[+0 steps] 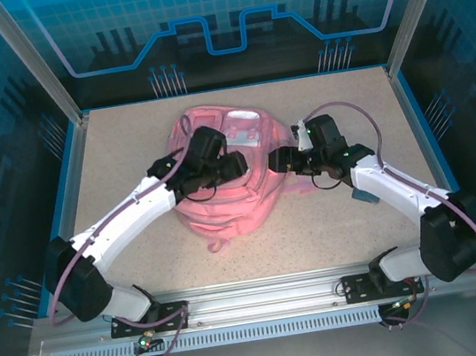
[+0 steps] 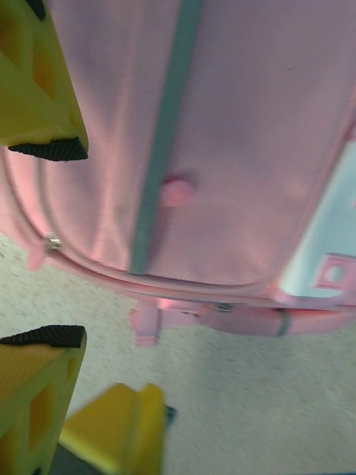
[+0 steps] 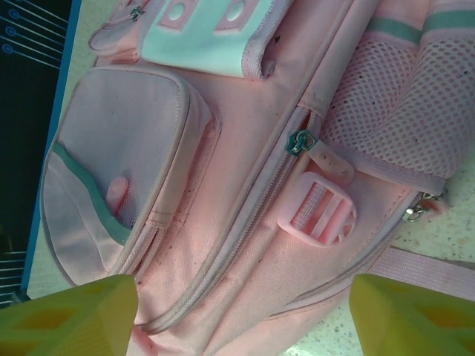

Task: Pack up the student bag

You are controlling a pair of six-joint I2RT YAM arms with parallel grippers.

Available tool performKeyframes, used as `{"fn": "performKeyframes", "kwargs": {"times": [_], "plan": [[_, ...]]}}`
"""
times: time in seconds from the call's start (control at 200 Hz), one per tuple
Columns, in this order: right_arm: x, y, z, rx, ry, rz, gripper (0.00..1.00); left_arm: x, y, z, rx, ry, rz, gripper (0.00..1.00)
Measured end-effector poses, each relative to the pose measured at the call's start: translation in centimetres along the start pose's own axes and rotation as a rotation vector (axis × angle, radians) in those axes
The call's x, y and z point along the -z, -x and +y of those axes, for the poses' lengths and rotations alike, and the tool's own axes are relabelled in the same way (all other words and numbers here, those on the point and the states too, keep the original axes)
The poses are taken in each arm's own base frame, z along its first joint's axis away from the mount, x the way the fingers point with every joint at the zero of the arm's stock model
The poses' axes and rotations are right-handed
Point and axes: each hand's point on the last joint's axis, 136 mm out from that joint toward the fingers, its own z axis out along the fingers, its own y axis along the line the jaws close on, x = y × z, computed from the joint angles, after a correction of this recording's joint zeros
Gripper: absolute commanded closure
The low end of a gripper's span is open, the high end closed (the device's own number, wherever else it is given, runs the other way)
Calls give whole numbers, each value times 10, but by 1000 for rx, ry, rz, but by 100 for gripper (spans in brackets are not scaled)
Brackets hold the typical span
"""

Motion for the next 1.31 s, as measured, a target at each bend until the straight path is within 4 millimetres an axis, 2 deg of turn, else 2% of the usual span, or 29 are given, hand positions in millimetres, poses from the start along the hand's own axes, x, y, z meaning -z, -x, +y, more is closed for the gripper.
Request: {"fn": "performKeyframes", "kwargs": {"times": [0.09,0.2,0.285,0.435,0.7,0.936,1.136,1.306], "plan": [[-3,0,-2,-30,-6,6,18,1,-22,-5,-61,39,12,34],[-3,1,-7,-51,-28,-3,17,-1,-39,-11,-112,69,17,34],[-3,3,-11,-65,-46,-15,17,-14,-51,-14,-146,108,34,34],[-2,5,-19,-87,-75,-21,17,-39,-64,-14,-177,180,53,39],[0,4,-26,-104,-102,-20,17,-49,-57,-4,-184,290,23,52],[0,2,-28,-108,-110,-14,18,-46,-55,8,-195,365,-4,77],[0,2,-28,-113,-108,-10,18,-43,-53,7,-195,363,-14,100],[-1,0,-21,-134,-72,4,23,-40,-51,5,-194,350,-25,100]]}}
